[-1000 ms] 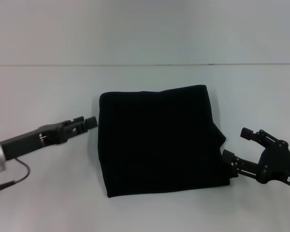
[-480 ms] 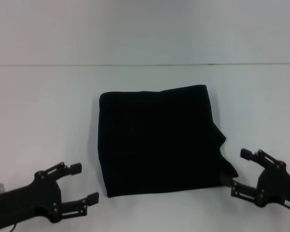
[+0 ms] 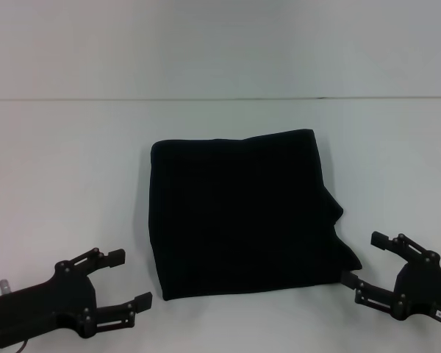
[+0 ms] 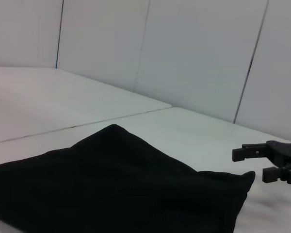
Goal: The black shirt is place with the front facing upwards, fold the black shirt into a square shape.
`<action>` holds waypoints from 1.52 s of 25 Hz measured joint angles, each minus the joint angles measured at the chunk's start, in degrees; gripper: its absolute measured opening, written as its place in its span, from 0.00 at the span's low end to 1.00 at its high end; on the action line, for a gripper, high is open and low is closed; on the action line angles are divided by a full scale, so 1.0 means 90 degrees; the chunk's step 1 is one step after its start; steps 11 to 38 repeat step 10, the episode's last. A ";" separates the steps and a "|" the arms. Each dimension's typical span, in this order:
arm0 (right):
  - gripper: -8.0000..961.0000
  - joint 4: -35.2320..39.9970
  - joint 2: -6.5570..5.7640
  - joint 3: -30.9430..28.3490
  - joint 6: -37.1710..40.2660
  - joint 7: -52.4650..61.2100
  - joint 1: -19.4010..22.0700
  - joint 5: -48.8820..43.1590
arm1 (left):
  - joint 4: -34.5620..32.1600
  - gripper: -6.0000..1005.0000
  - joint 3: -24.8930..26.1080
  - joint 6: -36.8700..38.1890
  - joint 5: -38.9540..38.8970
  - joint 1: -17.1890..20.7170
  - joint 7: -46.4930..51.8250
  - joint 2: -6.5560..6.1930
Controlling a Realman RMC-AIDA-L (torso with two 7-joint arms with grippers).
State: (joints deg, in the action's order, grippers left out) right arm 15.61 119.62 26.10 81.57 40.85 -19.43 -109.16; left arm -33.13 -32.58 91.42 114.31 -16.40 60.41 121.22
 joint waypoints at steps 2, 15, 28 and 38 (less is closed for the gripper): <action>0.98 -0.0001 0.0000 0.0000 0.0005 -0.0001 -0.0010 0.0010 | 0.0001 0.93 -0.0014 -0.0048 0.0002 -0.0003 -0.0003 -0.0001; 0.98 -0.0008 0.0000 -0.0011 0.0026 -0.0004 -0.0025 0.0038 | 0.0060 0.93 -0.0003 -0.0089 0.0004 -0.0002 -0.0029 -0.0002; 0.98 -0.0008 0.0000 -0.0011 0.0026 -0.0004 -0.0025 0.0038 | 0.0060 0.93 -0.0003 -0.0089 0.0004 -0.0002 -0.0029 -0.0002; 0.98 -0.0008 0.0000 -0.0011 0.0026 -0.0004 -0.0025 0.0038 | 0.0060 0.93 -0.0003 -0.0089 0.0004 -0.0002 -0.0029 -0.0002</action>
